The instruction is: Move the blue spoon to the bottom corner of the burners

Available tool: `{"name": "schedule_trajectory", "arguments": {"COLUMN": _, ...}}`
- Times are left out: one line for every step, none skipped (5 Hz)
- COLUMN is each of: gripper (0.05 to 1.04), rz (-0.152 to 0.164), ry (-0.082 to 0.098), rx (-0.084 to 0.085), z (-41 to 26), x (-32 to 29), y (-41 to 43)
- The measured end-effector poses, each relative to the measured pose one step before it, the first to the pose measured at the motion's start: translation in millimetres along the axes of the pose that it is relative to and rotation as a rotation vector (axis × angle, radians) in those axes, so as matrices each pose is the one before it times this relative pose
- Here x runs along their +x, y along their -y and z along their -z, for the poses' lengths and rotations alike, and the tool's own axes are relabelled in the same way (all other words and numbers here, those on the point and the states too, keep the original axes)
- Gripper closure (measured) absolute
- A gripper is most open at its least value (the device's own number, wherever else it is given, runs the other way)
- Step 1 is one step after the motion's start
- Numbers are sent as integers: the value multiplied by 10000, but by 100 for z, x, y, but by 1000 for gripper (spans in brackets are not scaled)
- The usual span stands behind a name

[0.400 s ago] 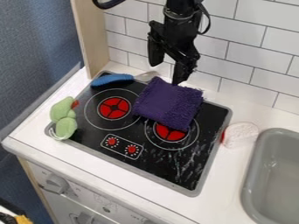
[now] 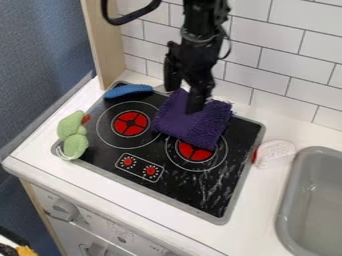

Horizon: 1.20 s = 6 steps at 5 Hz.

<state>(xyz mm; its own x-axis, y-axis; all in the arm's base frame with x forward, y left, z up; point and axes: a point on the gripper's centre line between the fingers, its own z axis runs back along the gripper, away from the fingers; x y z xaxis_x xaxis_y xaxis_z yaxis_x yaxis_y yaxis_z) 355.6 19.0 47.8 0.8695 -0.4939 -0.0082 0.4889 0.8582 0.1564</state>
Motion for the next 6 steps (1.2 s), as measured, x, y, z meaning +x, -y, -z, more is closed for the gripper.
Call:
{"name": "schedule_trajectory", "arguments": {"gripper": 85, "rz": 752, "ry": 45, "rx": 131, "z": -670, "x": -1234, "y": -1690}}
{"name": "schedule_trajectory", "arguments": {"gripper": 85, "rz": 702, "ry": -303, "rx": 44, "z": 296, "x": -1801, "y": -1739}}
{"name": "schedule_trajectory", "arguments": {"gripper": 85, "rz": 921, "ry": -168, "rx": 515, "z": -216, "x": -666, "y": -1635}}
{"name": "schedule_trajectory", "arguments": {"gripper": 85, "rz": 1085, "ry": -664, "rx": 543, "z": 1075, "x": -372, "y": -1676}}
{"name": "schedule_trajectory", "arguments": {"gripper": 85, "rz": -113, "ry": -375, "rx": -5, "z": 1688, "x": -1109, "y": -1756}}
{"name": "schedule_trajectory", "arguments": {"gripper": 85, "rz": -391, "ry": -118, "rx": -211, "z": 2016, "x": -592, "y": -1857}}
